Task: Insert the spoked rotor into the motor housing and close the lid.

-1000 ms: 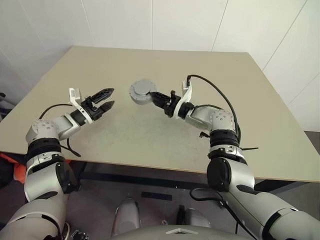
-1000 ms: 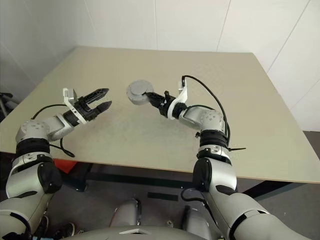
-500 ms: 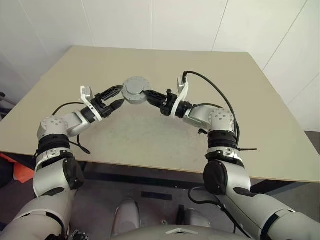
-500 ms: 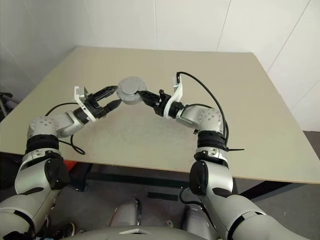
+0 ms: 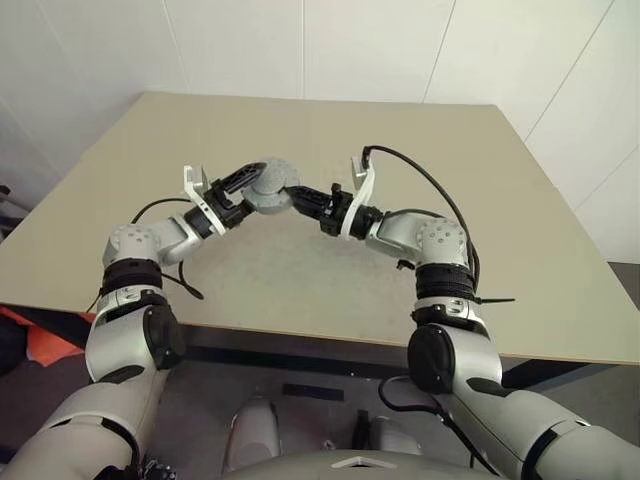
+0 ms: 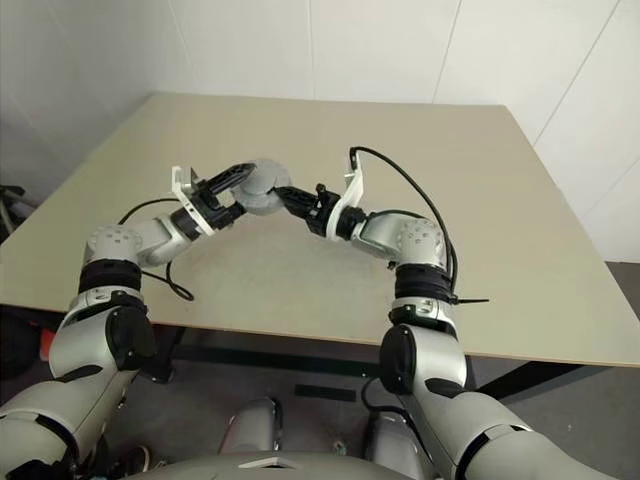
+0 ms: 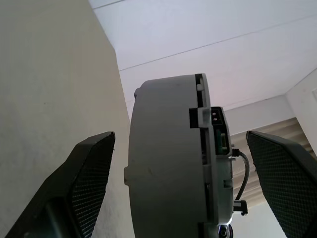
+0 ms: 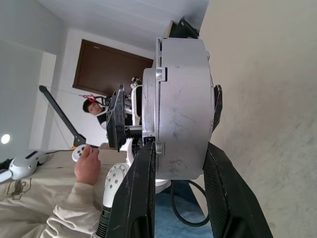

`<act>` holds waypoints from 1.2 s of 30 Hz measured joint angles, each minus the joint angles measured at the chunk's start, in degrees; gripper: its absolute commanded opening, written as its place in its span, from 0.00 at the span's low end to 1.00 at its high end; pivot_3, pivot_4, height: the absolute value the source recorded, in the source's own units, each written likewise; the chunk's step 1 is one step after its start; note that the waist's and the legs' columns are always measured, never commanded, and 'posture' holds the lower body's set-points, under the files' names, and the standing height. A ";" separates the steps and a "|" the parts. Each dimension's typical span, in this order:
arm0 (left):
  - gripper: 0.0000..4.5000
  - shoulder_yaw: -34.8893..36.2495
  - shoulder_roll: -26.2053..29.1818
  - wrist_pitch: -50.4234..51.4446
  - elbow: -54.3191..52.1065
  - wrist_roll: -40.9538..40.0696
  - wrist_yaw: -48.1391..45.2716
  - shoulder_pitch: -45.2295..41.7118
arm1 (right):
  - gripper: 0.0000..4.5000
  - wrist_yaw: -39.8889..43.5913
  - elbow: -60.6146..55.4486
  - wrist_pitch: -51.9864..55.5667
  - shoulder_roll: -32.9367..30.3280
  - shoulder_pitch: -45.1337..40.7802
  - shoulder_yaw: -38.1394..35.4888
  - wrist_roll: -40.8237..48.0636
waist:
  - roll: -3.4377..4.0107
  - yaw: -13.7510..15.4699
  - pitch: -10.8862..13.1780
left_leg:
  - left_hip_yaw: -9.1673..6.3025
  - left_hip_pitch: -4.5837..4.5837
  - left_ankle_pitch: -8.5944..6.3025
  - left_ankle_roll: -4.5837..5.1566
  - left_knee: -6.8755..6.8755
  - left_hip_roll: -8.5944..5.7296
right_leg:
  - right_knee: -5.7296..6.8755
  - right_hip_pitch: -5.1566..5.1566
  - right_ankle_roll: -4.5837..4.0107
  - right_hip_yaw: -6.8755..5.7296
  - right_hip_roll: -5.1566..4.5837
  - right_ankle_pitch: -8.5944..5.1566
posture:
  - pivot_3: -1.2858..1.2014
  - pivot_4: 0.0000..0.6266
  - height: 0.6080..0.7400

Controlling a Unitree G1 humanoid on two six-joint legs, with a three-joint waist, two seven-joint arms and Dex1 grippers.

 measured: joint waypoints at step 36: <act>0.49 -0.61 0.19 -16.66 6.14 6.55 5.42 0.35 | 0.91 3.77 0.61 -18.49 -2.25 1.55 6.83 -12.88 | -0.01 -0.17 0.01 | -0.20 0.02 0.00 0.01 0.48 0.01 | 0.54 0.04 -0.21 0.00 -0.01 -0.13 | 0.52 0.00 1.00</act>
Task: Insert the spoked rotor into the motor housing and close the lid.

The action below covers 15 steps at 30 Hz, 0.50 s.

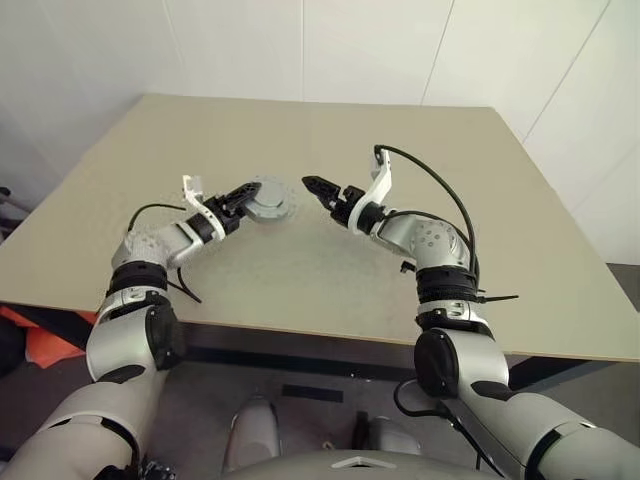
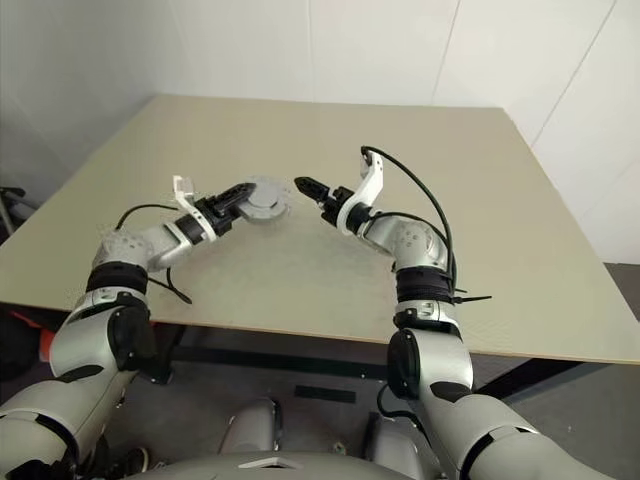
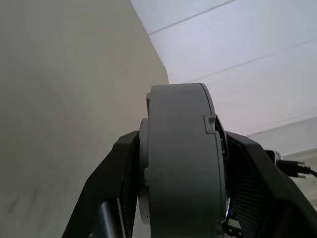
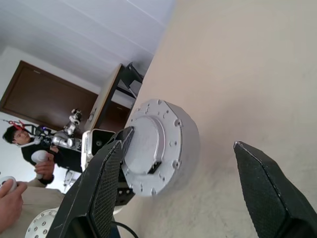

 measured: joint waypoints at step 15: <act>0.49 7.99 3.39 -16.25 8.58 0.43 14.04 2.43 | 0.91 -0.13 0.82 -1.23 -0.10 1.24 0.16 -1.85 | -0.05 0.32 0.00 | -0.11 -0.01 0.00 0.00 0.11 -0.01 | 0.07 0.08 0.01 0.00 -0.01 0.00 | 0.52 0.00 1.00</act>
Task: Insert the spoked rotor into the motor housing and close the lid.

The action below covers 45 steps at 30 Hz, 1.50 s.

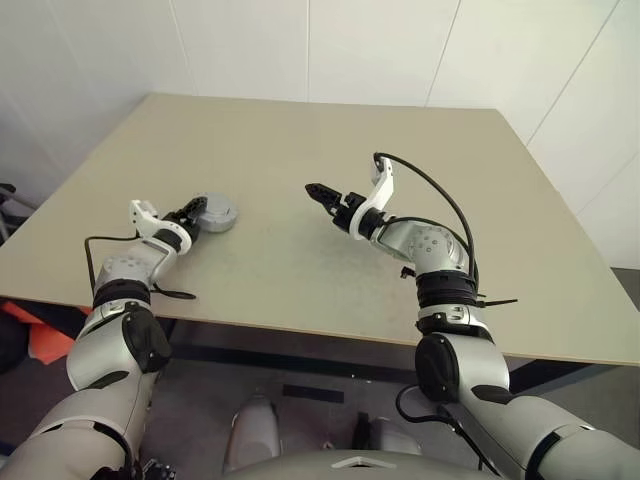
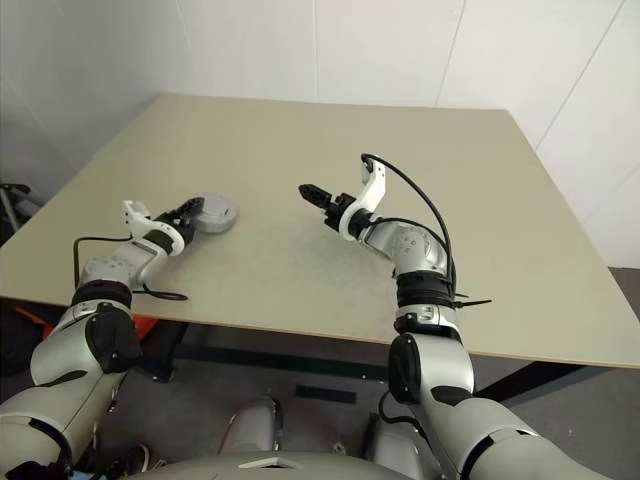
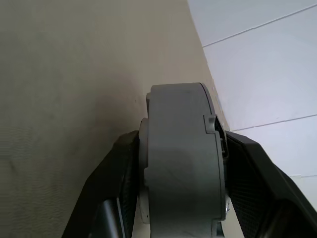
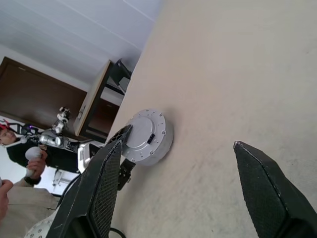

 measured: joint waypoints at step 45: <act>1.00 -46.08 -5.48 -28.95 -21.49 32.06 -32.50 3.83 | 0.92 33.43 -11.01 -29.34 -29.75 18.40 21.66 -25.59 | -0.16 -0.35 0.02 | 0.13 0.42 -0.36 0.64 0.55 0.10 | 0.26 0.45 -0.14 0.09 0.00 -0.08 | 0.52 0.00 1.00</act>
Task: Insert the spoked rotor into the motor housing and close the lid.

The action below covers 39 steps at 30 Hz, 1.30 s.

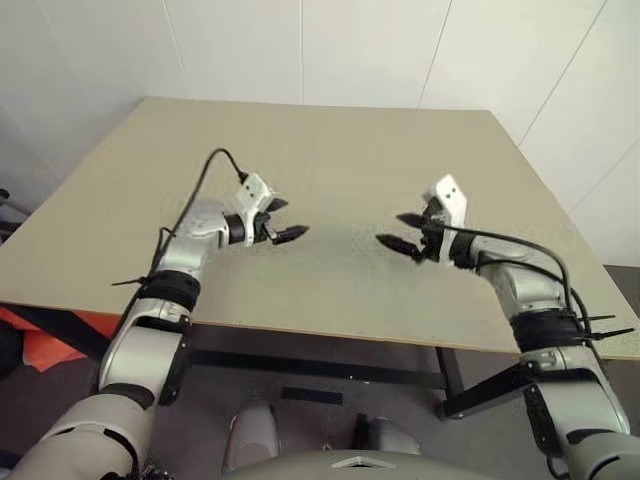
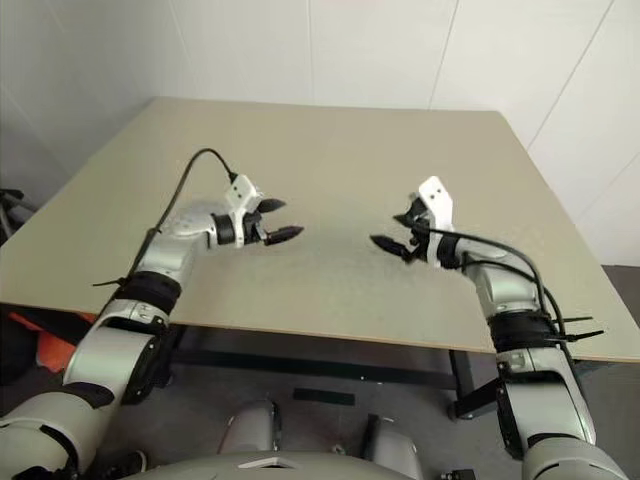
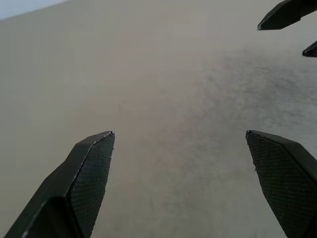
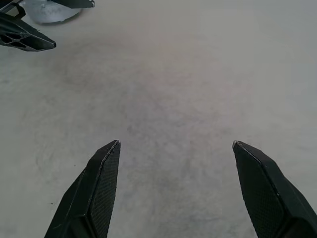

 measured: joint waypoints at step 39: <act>1.00 1.88 -2.25 2.14 -3.01 -0.18 3.42 1.29 | 0.92 -6.74 0.09 -2.29 2.81 -2.02 -0.52 -3.56 | 0.02 0.09 -0.01 | 0.01 0.46 -0.05 0.06 0.00 -0.04 | -0.11 0.47 -0.04 0.02 -0.04 0.02 | 0.52 0.00 1.00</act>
